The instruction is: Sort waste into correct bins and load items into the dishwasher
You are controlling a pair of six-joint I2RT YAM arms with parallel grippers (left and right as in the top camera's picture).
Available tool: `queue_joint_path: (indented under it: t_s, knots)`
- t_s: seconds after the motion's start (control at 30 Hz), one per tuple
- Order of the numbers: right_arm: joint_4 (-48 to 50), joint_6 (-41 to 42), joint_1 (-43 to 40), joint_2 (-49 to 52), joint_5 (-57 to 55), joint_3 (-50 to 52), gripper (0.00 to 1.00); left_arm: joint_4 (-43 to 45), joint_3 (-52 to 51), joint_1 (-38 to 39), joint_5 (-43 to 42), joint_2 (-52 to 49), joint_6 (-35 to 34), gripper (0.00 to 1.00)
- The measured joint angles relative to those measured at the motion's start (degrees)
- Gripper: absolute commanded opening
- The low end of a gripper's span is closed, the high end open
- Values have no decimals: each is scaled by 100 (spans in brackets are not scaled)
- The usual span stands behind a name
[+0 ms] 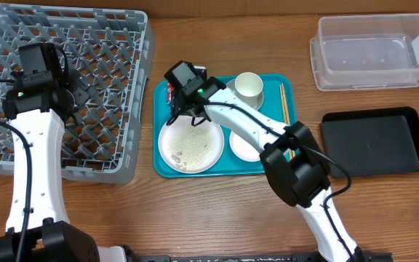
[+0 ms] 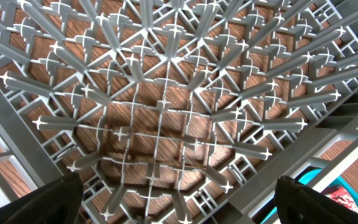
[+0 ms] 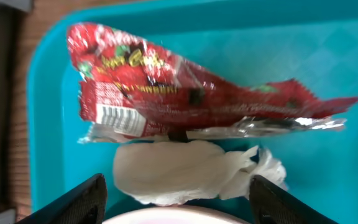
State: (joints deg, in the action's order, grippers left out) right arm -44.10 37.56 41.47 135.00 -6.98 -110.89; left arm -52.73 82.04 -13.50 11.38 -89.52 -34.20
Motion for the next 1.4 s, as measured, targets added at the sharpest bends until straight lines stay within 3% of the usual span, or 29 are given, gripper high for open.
queue_joint_path:
  t_s: [0.1,0.2,0.43,0.53,0.8,1.03,1.23,1.4]
  knots:
    - [13,46,7,92,-120,0,72,0,0,0,0,0,0,100]
    - [66,87,7,114,-214,0,60,0,0,0,0,0,0,100]
    - [133,129,9,114,-348,0,16,0,0,0,0,0,0,100]
    - [-4,140,9,114,-369,-57,4,-2,0,0,0,0,0,100]
    - [-1394,144,9,138,-376,-1049,4,-2,0,0,0,0,0,100]
    - [-2739,-83,-2,138,-437,-3036,4,-2,0,0,0,0,0,100]
    - [-3805,-334,-210,133,-1473,-4610,4,0,0,0,0,0,0,100]
    - [-4065,-761,-1073,133,-2181,-5104,4,0,0,0,0,0,0,100]
